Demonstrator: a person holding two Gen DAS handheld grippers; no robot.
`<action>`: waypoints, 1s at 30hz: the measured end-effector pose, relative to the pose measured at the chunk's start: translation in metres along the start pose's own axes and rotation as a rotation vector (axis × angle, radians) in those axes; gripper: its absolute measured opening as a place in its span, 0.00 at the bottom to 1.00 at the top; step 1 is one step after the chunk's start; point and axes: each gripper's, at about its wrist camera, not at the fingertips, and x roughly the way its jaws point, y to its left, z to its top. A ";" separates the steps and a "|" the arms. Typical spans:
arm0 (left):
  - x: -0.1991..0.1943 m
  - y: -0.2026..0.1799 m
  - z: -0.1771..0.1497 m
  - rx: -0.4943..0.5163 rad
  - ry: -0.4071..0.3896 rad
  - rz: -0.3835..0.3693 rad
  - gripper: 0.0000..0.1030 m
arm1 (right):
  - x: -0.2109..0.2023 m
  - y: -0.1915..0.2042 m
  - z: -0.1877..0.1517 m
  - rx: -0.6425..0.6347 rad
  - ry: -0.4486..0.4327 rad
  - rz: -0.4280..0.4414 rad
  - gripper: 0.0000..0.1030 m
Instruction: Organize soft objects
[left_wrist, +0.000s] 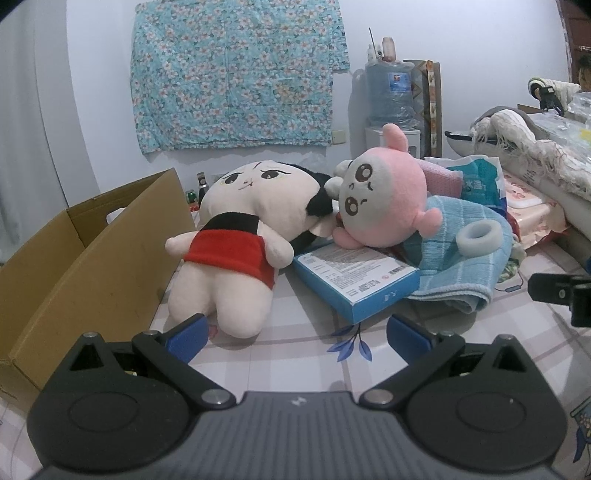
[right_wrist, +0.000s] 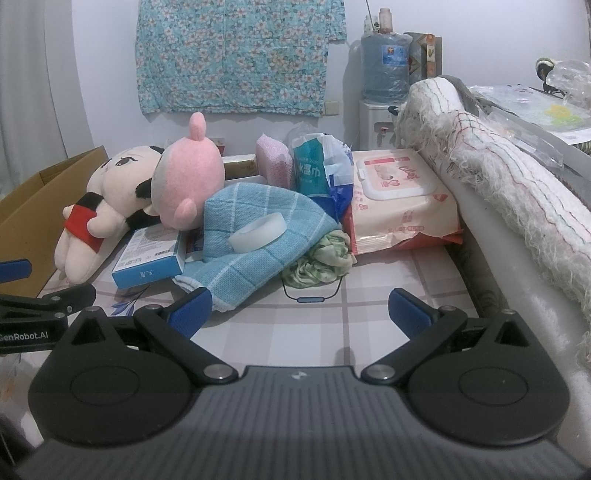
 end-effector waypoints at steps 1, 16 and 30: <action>0.000 0.000 0.000 -0.001 0.001 -0.001 1.00 | 0.000 0.000 0.000 0.000 0.001 0.001 0.99; 0.000 0.001 0.000 -0.006 0.006 -0.005 1.00 | 0.001 0.001 0.000 0.000 0.012 0.010 0.99; 0.000 0.001 0.000 -0.006 0.006 -0.004 1.00 | 0.001 0.001 0.000 0.000 0.013 0.010 0.99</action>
